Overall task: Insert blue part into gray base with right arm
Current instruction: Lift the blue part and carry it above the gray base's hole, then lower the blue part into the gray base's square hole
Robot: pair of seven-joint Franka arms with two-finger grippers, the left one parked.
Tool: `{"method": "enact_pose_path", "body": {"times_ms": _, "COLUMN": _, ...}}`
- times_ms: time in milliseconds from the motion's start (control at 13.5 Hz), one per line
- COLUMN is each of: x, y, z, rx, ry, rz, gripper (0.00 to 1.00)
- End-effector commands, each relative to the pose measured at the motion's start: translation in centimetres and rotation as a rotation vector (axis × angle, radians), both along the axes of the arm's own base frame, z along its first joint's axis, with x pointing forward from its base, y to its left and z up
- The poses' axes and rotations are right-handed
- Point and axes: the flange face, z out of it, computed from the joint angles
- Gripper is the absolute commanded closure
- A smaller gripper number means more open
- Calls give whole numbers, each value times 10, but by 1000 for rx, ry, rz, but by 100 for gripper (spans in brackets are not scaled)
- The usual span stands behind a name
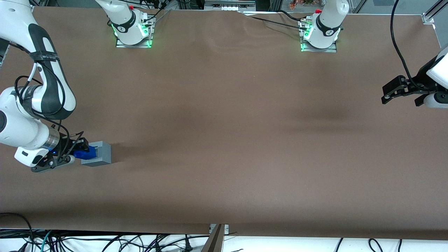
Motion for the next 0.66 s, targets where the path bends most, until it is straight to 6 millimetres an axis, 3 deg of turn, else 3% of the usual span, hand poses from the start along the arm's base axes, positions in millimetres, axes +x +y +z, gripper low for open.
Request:
{"method": "enact_pose_path", "body": {"times_ms": 0, "x": 4, "y": -1, "z": 2, "rx": -8, "ry": 13, "rz": -50, "gripper": 59}}
{"method": "enact_pose_path", "body": {"times_ms": 591, "x": 0, "y": -1, "z": -2, "rx": -17, "ry": 40, "rz": -126, "gripper": 58}}
